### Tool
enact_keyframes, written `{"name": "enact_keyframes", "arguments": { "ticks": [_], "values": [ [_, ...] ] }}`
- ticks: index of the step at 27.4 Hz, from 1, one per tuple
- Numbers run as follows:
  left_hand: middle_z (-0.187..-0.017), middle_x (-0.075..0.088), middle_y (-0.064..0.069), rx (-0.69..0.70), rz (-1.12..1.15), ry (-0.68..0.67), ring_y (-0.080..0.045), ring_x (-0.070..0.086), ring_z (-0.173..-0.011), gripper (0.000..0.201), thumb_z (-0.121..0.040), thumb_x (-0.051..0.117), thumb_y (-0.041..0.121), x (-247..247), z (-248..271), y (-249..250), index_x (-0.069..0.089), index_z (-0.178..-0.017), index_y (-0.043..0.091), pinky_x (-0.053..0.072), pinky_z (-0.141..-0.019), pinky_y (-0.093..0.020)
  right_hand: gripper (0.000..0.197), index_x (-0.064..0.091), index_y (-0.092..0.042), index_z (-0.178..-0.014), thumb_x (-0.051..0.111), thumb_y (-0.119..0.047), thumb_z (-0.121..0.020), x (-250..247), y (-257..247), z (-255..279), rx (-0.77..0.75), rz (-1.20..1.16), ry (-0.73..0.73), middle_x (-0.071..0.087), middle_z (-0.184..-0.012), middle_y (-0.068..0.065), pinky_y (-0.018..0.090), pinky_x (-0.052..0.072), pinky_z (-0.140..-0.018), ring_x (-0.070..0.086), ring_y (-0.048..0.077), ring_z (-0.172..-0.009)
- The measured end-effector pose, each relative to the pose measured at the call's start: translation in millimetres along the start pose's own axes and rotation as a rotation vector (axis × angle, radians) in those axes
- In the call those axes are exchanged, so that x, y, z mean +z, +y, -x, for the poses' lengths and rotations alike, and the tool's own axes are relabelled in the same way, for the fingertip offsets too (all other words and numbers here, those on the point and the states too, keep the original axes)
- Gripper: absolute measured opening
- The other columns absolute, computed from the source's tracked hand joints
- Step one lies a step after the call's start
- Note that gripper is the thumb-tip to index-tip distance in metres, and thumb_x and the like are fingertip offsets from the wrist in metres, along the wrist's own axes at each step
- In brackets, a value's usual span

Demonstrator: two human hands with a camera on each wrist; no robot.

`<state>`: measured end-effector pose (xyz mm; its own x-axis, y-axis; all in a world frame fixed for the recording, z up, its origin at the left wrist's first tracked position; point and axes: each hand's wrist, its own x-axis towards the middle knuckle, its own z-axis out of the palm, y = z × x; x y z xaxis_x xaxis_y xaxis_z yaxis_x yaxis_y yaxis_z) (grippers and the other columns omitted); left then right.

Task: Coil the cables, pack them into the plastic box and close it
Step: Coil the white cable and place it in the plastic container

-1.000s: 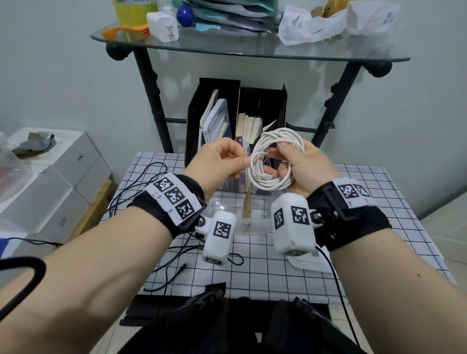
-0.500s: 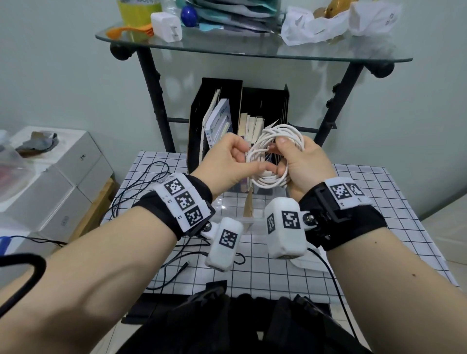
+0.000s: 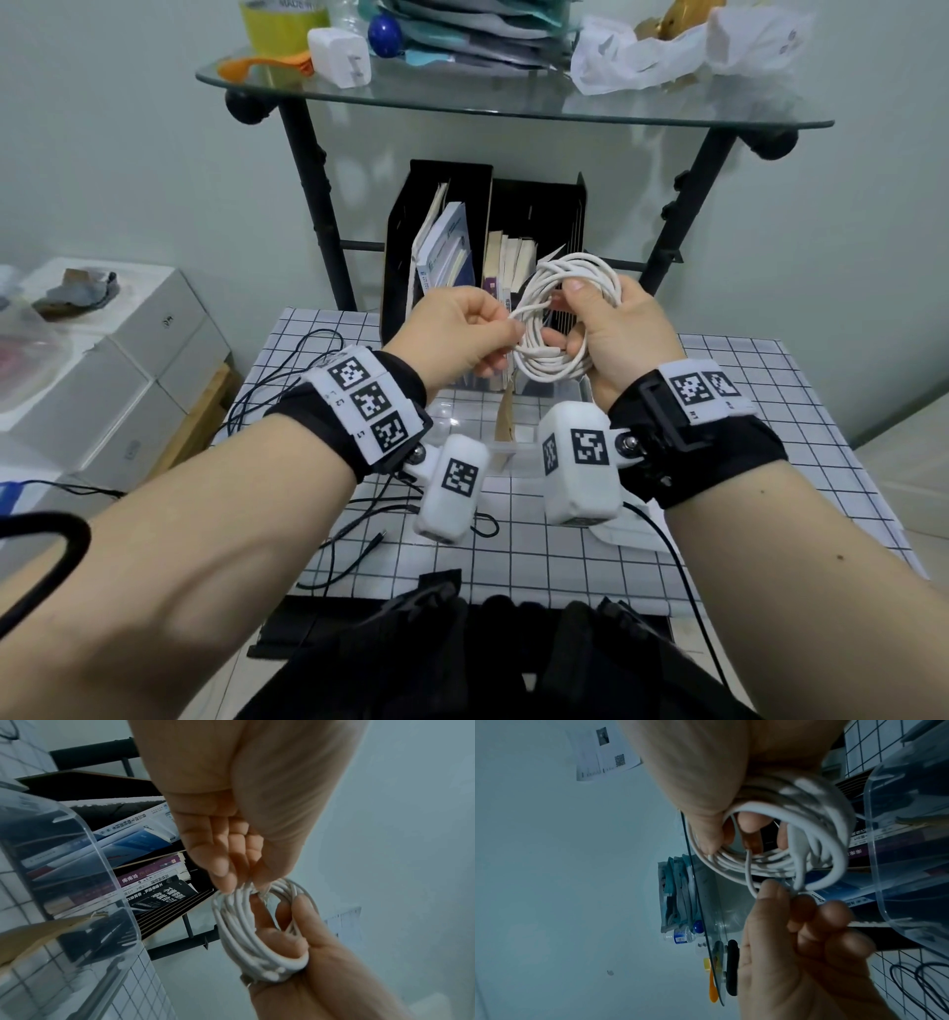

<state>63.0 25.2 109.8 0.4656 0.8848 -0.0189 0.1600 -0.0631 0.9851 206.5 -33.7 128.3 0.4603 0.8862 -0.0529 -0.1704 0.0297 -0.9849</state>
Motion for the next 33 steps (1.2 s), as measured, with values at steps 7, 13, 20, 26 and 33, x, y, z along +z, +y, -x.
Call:
{"name": "enact_keyframes", "arguments": {
  "ticks": [7,13,20,26,33],
  "values": [
    [-0.065,0.06,0.001,-0.07,0.322,-0.099,-0.006,0.042,-0.044,0.017,-0.096,0.05,0.009,-3,-2,-1,0.055,-0.08,0.011,0.034,-0.039,-0.016,0.016,0.058,-0.007,-0.109,0.057,-0.014,-0.094,-5,2,-3,0.015,-0.025,-0.031,0.064,-0.102,0.022,0.028,0.057,-0.06,0.06,0.002,-0.049],
    [-0.057,0.046,0.008,-0.038,0.061,-0.038,-0.001,0.033,-0.04,0.017,-0.096,0.052,0.023,-8,-3,-6,0.061,-0.082,0.019,0.026,-0.036,-0.014,0.021,0.056,0.0,-0.112,0.057,-0.013,-0.095,-9,5,-7,0.034,0.003,-0.02,0.053,-0.074,0.01,0.025,0.053,-0.048,0.046,0.005,-0.035],
    [-0.057,0.05,0.008,0.006,0.061,-0.128,-0.006,0.035,-0.046,0.015,-0.094,0.054,0.022,-15,0,-8,0.06,-0.081,0.02,0.029,-0.041,-0.017,0.015,0.055,-0.009,-0.082,0.055,-0.015,-0.096,-14,-4,-12,0.039,-0.133,0.0,0.044,-0.051,0.001,0.03,0.051,-0.054,0.041,0.011,-0.035],
    [-0.065,0.062,0.004,0.043,0.084,-0.098,-0.011,0.051,-0.056,0.008,-0.091,0.06,0.016,-12,-4,-14,0.062,-0.083,0.014,0.045,-0.054,-0.022,0.018,0.051,-0.01,-0.08,0.051,-0.012,-0.098,-13,-6,-13,0.117,-0.408,-0.039,0.035,-0.047,-0.002,0.028,0.046,-0.051,0.03,0.012,-0.036],
    [-0.083,0.071,-0.009,-0.009,0.24,-0.076,-0.011,0.068,-0.075,0.014,-0.09,0.061,0.011,-4,-10,-16,0.069,-0.1,0.004,0.054,-0.069,-0.018,0.028,0.053,-0.011,-0.072,0.048,-0.015,-0.099,-12,-4,-16,0.162,-0.576,-0.083,0.028,-0.048,-0.003,0.027,0.046,-0.049,0.028,0.01,-0.035]
  ]
}}
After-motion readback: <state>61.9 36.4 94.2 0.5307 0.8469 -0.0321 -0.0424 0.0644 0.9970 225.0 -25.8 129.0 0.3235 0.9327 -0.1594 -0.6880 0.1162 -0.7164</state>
